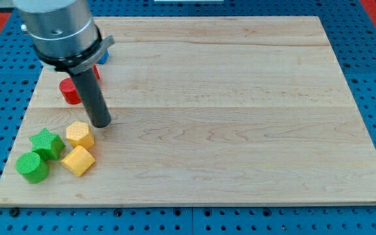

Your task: Place the red star at the top right side of the board

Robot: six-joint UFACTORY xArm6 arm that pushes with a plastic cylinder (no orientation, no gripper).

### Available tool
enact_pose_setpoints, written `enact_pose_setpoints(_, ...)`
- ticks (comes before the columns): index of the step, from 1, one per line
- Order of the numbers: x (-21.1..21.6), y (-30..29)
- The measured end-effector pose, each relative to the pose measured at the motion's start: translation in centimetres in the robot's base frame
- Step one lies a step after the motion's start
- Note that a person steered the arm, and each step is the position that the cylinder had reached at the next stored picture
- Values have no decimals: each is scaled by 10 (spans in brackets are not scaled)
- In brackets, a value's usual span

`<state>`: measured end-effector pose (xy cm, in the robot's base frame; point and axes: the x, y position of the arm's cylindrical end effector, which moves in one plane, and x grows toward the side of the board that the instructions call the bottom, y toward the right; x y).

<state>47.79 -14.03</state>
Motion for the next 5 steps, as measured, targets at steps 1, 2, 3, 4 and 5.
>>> enact_pose_setpoints(1, -1, 11)
enact_pose_setpoints(2, -1, 14)
enact_pose_setpoints(3, -1, 14)
enact_pose_setpoints(4, -1, 18)
enact_pose_setpoints(5, -4, 17)
